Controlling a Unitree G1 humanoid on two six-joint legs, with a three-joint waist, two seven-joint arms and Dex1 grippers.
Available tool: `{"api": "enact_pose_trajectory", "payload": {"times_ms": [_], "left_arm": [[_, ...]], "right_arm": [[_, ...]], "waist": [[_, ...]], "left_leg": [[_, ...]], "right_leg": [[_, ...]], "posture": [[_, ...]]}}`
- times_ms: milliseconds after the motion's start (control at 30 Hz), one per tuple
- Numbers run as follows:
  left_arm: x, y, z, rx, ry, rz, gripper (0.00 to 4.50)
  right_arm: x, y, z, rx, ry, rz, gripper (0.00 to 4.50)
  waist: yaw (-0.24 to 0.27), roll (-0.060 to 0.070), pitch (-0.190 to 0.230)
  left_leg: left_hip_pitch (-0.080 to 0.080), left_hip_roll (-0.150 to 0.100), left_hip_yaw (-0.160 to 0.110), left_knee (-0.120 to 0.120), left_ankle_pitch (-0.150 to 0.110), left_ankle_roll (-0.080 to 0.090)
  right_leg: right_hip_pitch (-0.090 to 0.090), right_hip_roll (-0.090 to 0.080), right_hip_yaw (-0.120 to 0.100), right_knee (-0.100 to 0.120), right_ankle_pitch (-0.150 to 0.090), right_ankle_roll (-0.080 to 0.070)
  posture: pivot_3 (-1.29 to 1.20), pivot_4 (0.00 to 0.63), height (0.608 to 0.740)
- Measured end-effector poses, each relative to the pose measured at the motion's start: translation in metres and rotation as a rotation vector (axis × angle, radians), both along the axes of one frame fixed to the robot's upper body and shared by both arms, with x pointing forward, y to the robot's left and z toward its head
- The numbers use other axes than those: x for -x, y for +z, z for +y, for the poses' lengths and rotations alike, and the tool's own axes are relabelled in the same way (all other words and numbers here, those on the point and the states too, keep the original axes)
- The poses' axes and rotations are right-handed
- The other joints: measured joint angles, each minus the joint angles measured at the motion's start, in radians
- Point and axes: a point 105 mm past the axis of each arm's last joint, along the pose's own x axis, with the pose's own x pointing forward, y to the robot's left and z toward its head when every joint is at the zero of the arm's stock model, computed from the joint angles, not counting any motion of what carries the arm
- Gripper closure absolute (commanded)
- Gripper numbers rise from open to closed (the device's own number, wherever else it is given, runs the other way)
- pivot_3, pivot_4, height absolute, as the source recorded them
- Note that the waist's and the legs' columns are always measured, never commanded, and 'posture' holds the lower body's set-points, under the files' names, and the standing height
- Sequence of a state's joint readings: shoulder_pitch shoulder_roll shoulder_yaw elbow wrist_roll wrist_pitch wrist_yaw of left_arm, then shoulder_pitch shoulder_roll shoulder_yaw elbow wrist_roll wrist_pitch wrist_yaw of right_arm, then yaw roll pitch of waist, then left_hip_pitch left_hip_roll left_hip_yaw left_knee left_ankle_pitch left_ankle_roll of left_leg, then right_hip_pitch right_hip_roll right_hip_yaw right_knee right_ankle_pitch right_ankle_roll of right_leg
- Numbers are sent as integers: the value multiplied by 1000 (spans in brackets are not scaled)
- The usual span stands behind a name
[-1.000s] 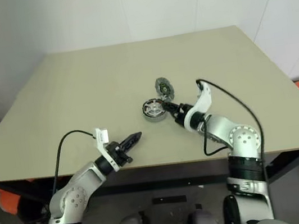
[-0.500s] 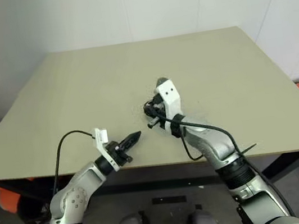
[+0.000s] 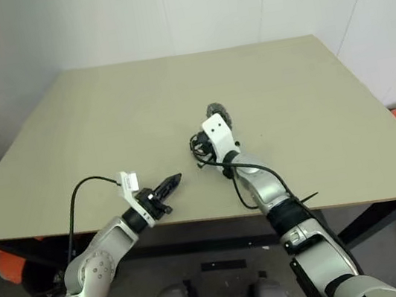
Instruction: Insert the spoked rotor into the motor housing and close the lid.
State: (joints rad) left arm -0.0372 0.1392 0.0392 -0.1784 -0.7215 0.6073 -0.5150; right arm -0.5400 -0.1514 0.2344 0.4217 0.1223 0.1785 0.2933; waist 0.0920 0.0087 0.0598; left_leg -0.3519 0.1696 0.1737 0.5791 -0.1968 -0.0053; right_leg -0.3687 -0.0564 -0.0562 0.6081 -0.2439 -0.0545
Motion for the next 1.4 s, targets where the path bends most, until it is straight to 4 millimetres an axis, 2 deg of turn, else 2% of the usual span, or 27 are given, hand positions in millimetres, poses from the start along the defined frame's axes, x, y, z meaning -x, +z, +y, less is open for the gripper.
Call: {"api": "enact_pose_trajectory", "payload": {"times_ms": [200, 633, 933, 1000, 1133, 1400], "left_arm": [[0, 0, 0, -1, 0, 0, 4500], [1, 0, 0, 0, -2, 2, 4500], [1, -1, -1, 2, -3, 4, 4500], [1, 0, -1, 3, -3, 4, 4500], [1, 0, -1, 5, -4, 3, 4500], [2, 0, -2, 7, -5, 3, 4500]], "right_arm": [[-7, -7, -12, 27, -69, 7, 4471], [-5, -8, 0, 24, -15, 33, 4471], [-13, 16, 7, -30, -22, -50, 4471], [-13, 14, 8, -23, -19, -43, 4471], [-11, -6, 9, 21, 2, 23, 4471], [-6, -6, 13, 46, 64, 56, 4471]], "waist": [[-1, 0, 0], [-22, -1, 0], [-23, -1, 0], [-23, -1, 0], [-23, -1, 0], [-23, -1, 0]], "left_leg": [[0, 0, 0, 0, 0, 0], [2, 1, 0, 1, 0, 0], [2, 0, 0, 1, -1, 1], [2, 0, 0, 1, -1, 1], [1, 0, 0, 1, -1, 1], [3, 1, 0, 1, -1, 1]], "right_leg": [[0, 0, 0, 1, 0, 0], [2, 0, 0, 1, 0, 0], [1, 0, 0, 1, 0, -1], [1, 0, 0, 1, 0, -1], [1, 0, 0, 1, 0, -1], [2, 0, 0, 1, 0, -1]], "posture": [[0, 0, 740], [0, 0, 740], [0, 0, 740], [0, 0, 740], [0, 0, 740], [0, 0, 740]]}}
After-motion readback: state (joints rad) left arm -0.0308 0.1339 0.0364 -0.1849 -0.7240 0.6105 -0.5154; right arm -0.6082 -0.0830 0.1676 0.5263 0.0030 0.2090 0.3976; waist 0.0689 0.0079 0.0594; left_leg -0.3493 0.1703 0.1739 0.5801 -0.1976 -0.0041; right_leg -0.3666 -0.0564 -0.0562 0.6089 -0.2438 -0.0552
